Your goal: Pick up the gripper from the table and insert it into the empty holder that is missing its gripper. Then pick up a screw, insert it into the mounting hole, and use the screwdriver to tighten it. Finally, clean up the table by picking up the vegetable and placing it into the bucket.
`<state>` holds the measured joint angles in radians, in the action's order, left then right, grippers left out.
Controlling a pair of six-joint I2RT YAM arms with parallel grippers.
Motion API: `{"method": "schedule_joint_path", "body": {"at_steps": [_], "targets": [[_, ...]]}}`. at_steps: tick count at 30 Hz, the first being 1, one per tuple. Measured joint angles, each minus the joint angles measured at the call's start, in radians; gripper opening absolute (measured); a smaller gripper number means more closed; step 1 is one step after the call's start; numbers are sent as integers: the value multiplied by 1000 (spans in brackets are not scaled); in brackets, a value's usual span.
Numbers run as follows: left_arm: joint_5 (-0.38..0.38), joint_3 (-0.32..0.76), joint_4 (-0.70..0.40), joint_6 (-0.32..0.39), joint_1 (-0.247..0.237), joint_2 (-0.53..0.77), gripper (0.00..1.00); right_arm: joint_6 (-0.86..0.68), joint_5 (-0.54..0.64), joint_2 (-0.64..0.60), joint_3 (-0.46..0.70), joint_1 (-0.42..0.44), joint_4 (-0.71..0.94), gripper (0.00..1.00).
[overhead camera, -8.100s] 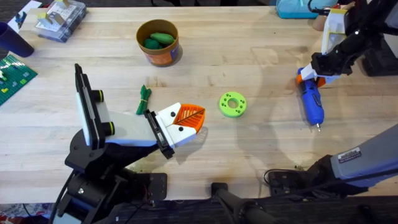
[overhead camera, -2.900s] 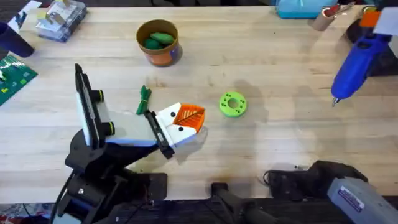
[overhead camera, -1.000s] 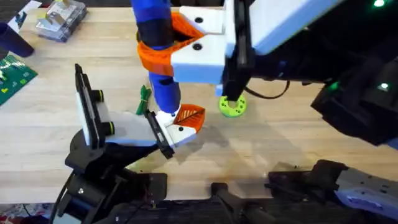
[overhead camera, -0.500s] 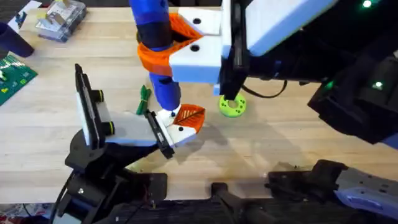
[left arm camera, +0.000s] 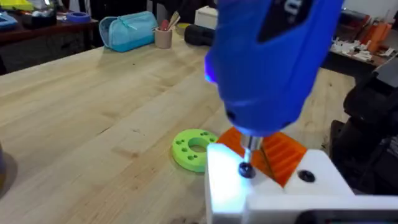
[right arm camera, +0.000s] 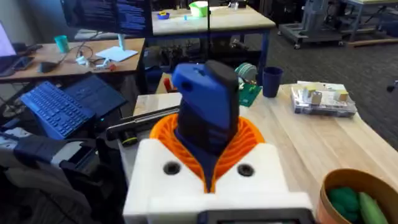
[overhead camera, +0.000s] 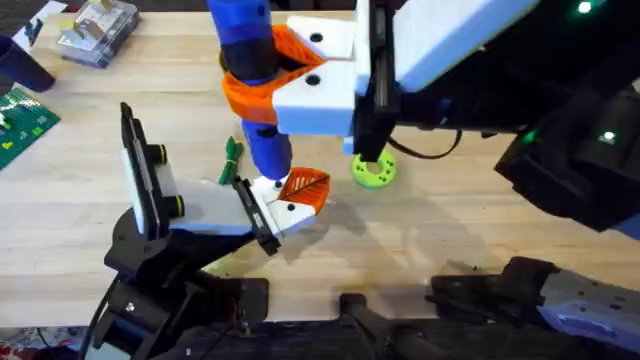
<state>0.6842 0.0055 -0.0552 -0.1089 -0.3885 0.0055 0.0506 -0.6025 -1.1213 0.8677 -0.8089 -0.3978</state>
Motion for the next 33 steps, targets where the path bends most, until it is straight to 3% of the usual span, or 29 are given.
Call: {"method": "schedule_joint_path", "body": {"at_steps": [33], "targets": [[0,0,-1,-4,0,0,18,1,0,-26,1,0,-2,26]]}}
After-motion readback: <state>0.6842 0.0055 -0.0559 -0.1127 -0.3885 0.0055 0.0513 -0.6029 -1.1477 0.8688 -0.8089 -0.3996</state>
